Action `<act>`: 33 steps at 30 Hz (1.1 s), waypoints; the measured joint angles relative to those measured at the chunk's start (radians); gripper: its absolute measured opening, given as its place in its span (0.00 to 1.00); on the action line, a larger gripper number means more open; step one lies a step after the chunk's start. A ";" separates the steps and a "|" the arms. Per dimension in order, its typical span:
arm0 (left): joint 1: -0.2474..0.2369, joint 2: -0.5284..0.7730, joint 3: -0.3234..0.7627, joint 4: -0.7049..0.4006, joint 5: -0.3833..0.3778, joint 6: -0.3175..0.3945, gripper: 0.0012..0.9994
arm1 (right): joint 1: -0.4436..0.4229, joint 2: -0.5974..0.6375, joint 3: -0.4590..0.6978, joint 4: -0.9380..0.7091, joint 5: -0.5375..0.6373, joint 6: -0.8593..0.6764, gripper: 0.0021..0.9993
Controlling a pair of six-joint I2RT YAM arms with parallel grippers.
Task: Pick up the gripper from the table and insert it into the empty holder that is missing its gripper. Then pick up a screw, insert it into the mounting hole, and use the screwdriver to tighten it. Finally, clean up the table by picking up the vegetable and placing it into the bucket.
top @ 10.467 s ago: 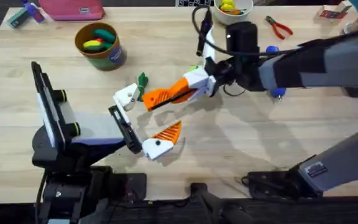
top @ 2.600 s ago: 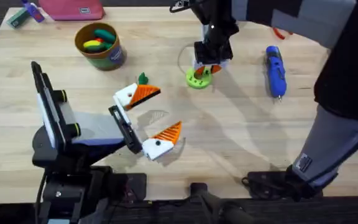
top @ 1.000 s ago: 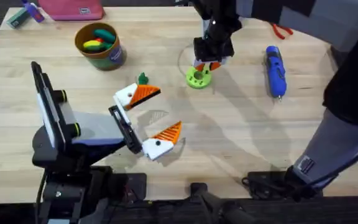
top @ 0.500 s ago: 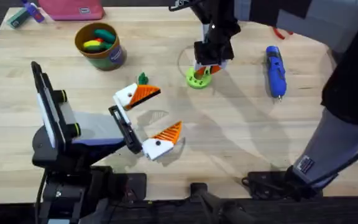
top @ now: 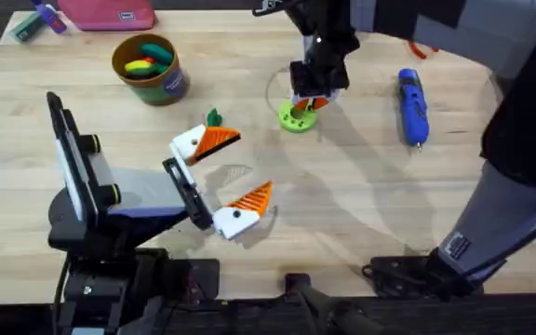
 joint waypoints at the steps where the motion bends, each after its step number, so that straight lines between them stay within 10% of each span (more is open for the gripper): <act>1: 0.000 0.000 0.000 0.000 0.000 0.000 0.99 | 0.000 0.003 0.000 0.002 0.000 0.000 0.14; 25: 0.000 0.000 0.000 0.000 0.000 0.000 0.99 | 0.000 0.004 0.002 -0.028 0.019 0.003 0.00; 33: 0.000 0.000 0.000 0.000 0.000 0.000 0.99 | 0.011 -0.036 0.264 -0.309 0.018 -0.043 0.00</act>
